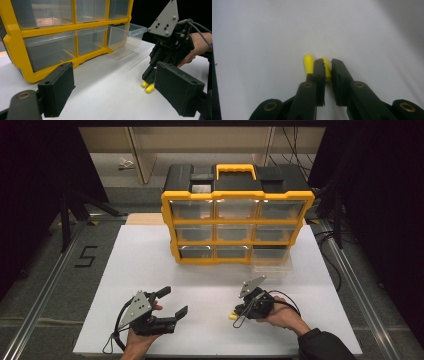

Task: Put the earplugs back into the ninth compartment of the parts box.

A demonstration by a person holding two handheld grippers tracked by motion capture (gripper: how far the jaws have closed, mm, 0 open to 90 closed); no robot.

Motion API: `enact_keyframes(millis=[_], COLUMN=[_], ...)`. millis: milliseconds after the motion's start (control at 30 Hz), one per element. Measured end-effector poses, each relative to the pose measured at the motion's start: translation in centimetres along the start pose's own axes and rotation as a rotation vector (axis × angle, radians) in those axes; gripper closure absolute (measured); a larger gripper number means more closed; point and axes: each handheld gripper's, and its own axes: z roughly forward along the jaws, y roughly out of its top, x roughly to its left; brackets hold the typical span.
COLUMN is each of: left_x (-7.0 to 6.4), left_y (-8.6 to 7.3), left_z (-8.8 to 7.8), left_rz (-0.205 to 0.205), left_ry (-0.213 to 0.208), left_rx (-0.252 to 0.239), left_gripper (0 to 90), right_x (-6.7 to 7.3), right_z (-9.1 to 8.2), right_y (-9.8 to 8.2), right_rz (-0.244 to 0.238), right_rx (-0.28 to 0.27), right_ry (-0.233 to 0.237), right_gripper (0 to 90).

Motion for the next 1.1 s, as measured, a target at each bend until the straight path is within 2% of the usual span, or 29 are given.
enact_keyframes(millis=[100, 200, 233, 267, 300, 500, 1100], left_x=[0.0, -0.1, -0.1, -0.1, 0.0, 0.0, 0.0], left_y=[0.0, 0.0, 0.0, 0.0, 0.0, 0.0, 0.0], left_z=[0.1, 0.0, 0.0, 0.0, 0.0, 0.0, 0.0], left_rz=[-0.001, 0.001, 0.002, 0.001, 0.0, 0.0, -0.001], left_ry=[0.0, 0.002, 0.002, 0.002, 0.003, 0.006, 0.01], left_rx=[0.002, -0.002, -0.003, -0.004, -0.005, -0.006, -0.008], left_gripper=[16.0, 16.0, 16.0, 16.0, 16.0, 16.0, 16.0], right_x=[-0.1, -0.2, -0.3, -0.3, -0.4, -0.5, -1.0], right_z=[-0.5, -1.2, -1.7, -1.7, -2.1, -3.1, -5.8], right_y=[0.0, 0.2, 0.2, 0.2, 0.3, 0.5, 1.3], right_rz=[0.008, 0.012, 0.02, 0.02, 0.028, 0.034, 0.038], right_rx=[-0.021, -0.051, -0.077, -0.077, -0.101, -0.149, -0.244], right_ry=[-0.009, -0.035, -0.056, -0.056, -0.073, -0.106, -0.162], right_gripper=[84.2, 84.4, 84.4, 84.4, 84.6, 85.1, 85.3])
